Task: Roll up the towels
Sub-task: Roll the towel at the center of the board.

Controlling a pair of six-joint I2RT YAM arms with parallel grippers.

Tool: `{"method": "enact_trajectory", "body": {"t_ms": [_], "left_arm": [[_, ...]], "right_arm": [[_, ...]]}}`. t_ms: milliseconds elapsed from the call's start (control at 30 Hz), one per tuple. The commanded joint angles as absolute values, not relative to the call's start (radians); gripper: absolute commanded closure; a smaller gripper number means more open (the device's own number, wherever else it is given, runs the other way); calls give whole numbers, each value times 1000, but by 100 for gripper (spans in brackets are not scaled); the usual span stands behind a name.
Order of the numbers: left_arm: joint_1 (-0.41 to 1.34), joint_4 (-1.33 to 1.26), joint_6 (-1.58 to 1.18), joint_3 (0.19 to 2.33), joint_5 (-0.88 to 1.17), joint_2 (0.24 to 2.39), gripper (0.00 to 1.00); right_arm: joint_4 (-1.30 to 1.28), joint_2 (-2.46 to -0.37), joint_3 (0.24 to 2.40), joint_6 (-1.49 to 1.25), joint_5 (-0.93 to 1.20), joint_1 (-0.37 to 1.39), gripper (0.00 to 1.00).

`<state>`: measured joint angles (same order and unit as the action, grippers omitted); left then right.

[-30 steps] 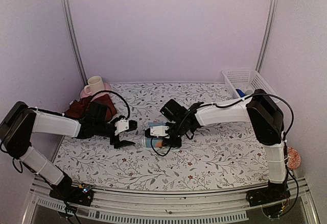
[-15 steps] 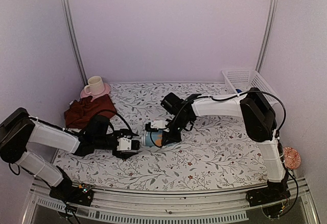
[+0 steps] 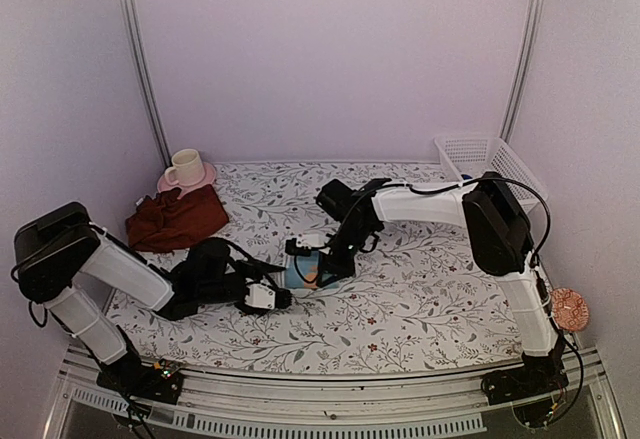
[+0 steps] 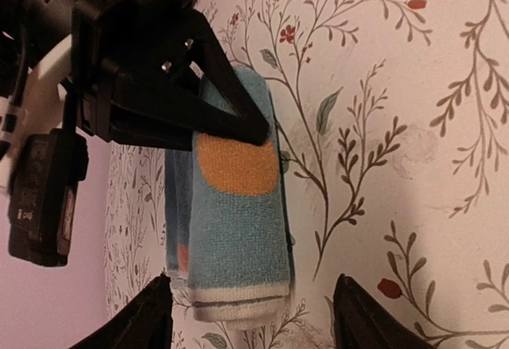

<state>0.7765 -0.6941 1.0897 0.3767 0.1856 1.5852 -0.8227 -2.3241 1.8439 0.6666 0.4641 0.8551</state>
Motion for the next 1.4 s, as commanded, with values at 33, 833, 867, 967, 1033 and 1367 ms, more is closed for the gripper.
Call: {"method": "enact_trajectory", "body": {"t_ms": [33, 833, 867, 967, 1033, 1367], "left_arm": [[817, -802, 1121, 385, 114, 1639, 33], [850, -844, 1132, 460, -84, 1821, 88], [850, -833, 1131, 465, -85, 1822, 90], [850, -781, 1123, 476, -84, 1818, 100], [850, -707, 1112, 489, -70, 1804, 100], [829, -188, 899, 683, 55, 1736, 100]], "right_arm": [[-899, -2380, 1850, 669, 512, 851, 83], [-928, -2393, 1899, 682, 519, 847, 82], [-929, -2394, 1899, 682, 517, 848, 82], [-930, -2392, 1899, 684, 512, 848, 82], [-929, -2386, 1899, 684, 503, 846, 76], [-809, -2142, 1749, 594, 390, 794, 48]]}}
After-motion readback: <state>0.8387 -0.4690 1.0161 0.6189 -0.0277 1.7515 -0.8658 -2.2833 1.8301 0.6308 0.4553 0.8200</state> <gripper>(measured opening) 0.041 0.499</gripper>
